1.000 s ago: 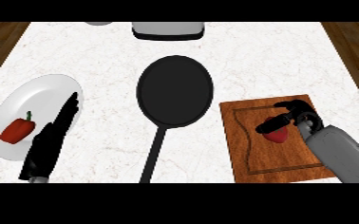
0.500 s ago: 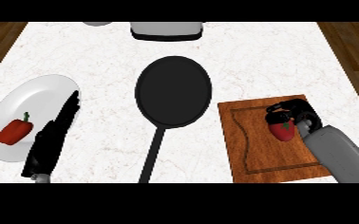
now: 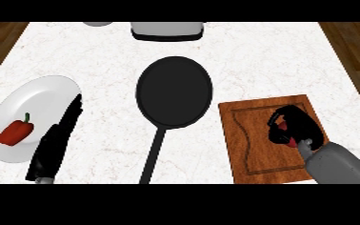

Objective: Pick the tomato from the cutting board and place it in the pan

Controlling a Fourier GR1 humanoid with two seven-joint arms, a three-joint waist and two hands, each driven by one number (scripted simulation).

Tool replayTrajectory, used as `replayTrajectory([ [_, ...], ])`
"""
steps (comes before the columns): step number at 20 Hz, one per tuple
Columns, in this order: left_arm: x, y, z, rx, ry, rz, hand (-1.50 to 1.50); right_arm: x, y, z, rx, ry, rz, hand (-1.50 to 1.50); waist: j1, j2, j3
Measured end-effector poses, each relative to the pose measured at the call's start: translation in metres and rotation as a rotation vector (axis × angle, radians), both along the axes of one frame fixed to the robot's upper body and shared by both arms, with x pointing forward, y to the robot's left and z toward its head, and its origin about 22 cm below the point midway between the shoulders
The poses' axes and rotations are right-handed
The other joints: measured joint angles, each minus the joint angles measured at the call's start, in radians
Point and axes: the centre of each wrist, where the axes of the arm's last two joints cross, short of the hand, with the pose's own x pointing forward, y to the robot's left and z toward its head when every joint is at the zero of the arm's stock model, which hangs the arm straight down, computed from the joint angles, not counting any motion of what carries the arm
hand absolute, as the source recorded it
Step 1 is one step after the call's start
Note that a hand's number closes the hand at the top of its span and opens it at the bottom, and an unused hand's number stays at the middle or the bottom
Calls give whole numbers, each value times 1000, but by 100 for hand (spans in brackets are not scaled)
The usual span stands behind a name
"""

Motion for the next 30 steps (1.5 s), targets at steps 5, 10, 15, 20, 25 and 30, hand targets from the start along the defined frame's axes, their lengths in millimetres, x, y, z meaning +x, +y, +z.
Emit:
replayTrajectory([
  [5, -3, 4, 0, 5, 2, 12, 0, -4, -2, 24, -170, -244, 165, 150, -5, 1, 8],
  [10, -3, 8, 3, 1, 7, 10, 0, 3, 14, 68, -265, -581, 299, 150, -4, 1, 10],
  [15, 0, 5, 3, 0, -1, -4, 0, 11, 44, 98, -266, -763, 369, 150, 5, 7, 11],
  [20, 7, 4, 3, 2, -6, -6, 0, 27, 85, 114, -167, -832, 403, 150, 13, 11, 11],
  [25, 5, 0, 0, -3, -3, -20, 0, 58, 123, 117, -62, -823, 420, 150, 26, 15, 11],
  [30, 13, 1, 4, 2, -13, -30, 0, 89, 159, 103, 40, -785, 414, 150, 35, 19, 12],
])
